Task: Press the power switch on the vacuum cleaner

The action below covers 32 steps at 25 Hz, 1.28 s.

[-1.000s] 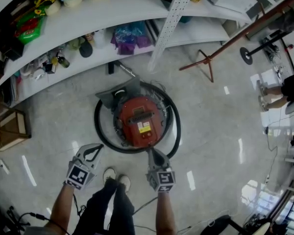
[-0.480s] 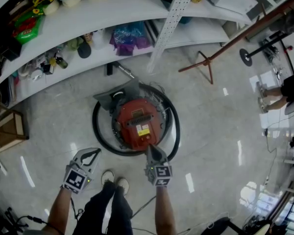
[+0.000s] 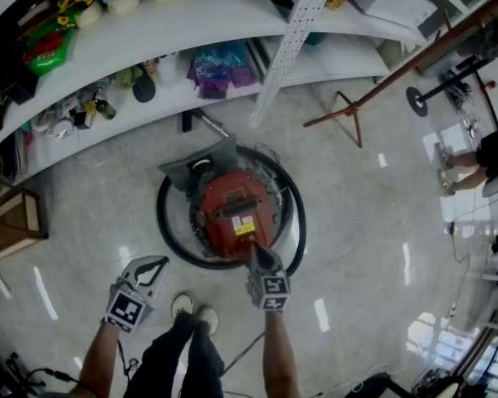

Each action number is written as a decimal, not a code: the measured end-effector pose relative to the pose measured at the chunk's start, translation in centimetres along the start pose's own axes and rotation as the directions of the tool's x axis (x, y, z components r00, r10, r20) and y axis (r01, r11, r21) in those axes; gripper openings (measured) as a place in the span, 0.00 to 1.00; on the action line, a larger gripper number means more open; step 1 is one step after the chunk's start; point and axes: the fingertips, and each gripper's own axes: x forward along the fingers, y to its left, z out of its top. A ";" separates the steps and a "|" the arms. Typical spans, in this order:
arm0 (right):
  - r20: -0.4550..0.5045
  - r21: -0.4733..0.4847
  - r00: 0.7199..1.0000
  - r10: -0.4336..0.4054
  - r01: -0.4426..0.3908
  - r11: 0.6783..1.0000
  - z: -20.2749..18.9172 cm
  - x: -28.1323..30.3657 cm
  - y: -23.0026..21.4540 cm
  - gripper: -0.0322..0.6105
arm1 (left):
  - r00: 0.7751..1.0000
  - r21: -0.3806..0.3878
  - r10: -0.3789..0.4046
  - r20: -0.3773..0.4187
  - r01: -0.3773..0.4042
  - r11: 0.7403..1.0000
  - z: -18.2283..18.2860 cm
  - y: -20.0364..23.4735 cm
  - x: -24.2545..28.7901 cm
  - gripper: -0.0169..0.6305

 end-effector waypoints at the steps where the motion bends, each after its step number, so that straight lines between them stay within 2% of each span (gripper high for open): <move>1: -0.002 -0.001 1.000 -0.001 0.001 1.000 -0.2 0.2 -0.1 0.07 | 1.000 -0.001 0.003 -0.002 -0.003 1.000 -0.2 0.0 0.0 0.02; 12: -0.023 0.001 0.999 -0.033 0.033 0.999 -1.4 1.9 -1.7 0.07 | 1.000 -0.008 0.007 -0.016 -0.007 1.000 -1.2 0.2 0.0 0.02; 32: -0.020 -0.007 0.999 -0.042 0.042 0.999 -1.3 2.5 -2.1 0.07 | 1.000 -0.019 0.001 -0.027 -0.001 1.000 -1.5 0.7 0.5 0.02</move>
